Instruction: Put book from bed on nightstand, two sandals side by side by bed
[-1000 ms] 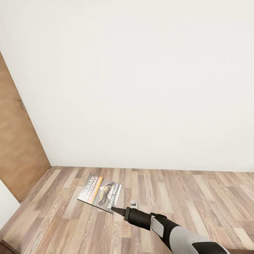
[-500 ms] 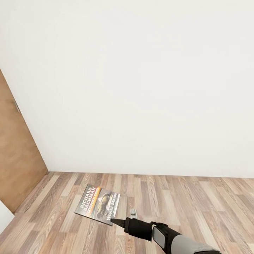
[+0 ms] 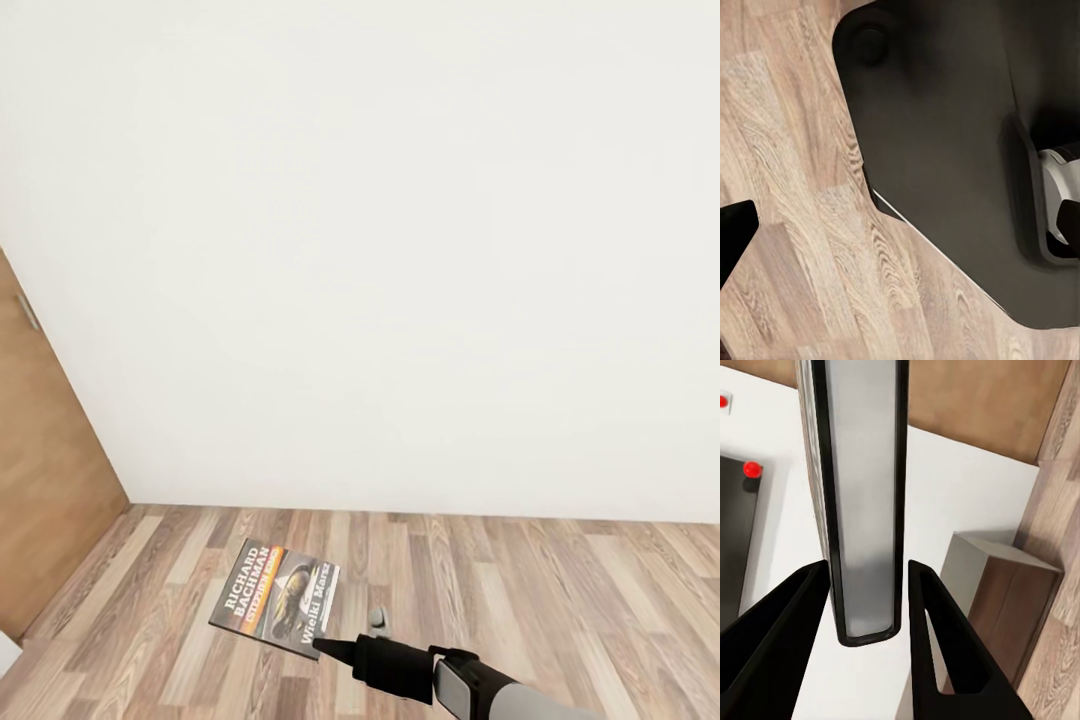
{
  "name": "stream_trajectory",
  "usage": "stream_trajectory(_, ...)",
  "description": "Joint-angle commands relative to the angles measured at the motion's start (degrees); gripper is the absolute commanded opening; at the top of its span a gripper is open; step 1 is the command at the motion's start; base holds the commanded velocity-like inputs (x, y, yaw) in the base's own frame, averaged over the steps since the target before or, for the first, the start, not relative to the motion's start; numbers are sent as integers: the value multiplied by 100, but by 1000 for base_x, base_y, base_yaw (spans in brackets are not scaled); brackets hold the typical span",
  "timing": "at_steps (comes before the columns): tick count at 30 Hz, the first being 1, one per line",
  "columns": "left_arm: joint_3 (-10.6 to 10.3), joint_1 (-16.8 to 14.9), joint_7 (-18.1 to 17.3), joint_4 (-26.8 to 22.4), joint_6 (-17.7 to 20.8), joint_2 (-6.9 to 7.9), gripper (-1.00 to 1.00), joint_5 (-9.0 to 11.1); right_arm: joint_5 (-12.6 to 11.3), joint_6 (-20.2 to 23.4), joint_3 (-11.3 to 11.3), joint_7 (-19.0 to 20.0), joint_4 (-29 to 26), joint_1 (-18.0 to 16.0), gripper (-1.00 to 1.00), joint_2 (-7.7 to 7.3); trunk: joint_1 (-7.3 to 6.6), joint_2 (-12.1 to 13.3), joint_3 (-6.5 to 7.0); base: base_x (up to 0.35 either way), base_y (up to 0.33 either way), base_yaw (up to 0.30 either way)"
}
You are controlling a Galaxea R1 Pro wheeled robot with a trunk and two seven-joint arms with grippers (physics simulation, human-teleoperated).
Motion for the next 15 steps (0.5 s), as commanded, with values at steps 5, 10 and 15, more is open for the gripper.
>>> stream_trajectory(5,-49,3,31,-12,-7,3,100,16,-45,63,-17,9,-3,70,-100,-6,7,-11,-10,336,99,0)
stream_trajectory(10,-49,2,31,-12,-7,0,100,16,-50,65,-24,5,-8,159,-100,-29,7,-11,-10,336,99,0)
stream_trajectory(15,-49,2,31,-12,-6,-4,100,16,-65,64,-25,1,-3,223,-100,-40,7,-11,-10,336,98,0)
